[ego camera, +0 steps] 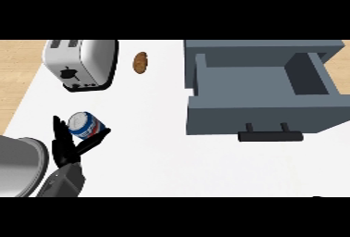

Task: Pick up the can, place it into the drawer and close the drawer

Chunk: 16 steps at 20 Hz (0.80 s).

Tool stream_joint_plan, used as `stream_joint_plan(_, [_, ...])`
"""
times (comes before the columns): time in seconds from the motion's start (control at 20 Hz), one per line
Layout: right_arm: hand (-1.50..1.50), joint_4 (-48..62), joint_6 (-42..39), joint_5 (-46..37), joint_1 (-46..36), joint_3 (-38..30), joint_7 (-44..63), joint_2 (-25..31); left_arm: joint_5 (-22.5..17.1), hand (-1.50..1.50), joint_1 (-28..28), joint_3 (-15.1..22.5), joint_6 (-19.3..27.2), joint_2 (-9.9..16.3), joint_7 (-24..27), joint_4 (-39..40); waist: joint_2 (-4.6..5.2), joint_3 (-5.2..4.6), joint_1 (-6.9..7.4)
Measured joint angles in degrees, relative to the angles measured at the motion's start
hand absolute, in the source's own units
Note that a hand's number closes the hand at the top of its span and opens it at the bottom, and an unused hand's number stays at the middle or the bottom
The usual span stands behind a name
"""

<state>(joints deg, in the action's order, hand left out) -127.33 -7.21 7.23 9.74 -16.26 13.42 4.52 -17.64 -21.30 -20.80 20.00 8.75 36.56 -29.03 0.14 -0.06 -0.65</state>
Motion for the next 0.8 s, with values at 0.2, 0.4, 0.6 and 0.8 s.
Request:
stream_joint_plan(0.2, [-1.50,0.16,1.05,0.10,-2.32,-0.68,1.87,0.56,0.13,1.50,-2.33,0.91,-2.68,0.44,-0.09,2.46,-0.02,0.01,0.09])
stream_joint_plan(0.4, [-1.50,-0.36,1.59,-0.58,-3.28,-0.08,2.91,0.43,-0.31,1.50,-5.90,0.56,-5.69,1.55,0.64,6.07,0.03,-0.01,-0.03])
stream_joint_plan(0.6, [-1.50,0.70,1.21,-0.20,-3.65,-1.06,2.13,0.78,-0.66,1.50,-8.00,0.31,-7.38,1.25,3.13,8.74,0.07,0.00,-0.11])
stream_joint_plan(0.8, [-1.50,-0.11,1.24,-0.42,-3.85,-1.20,2.83,1.10,0.87,1.50,-9.86,2.15,-10.26,0.52,4.73,10.29,0.10,-0.01,-0.29])
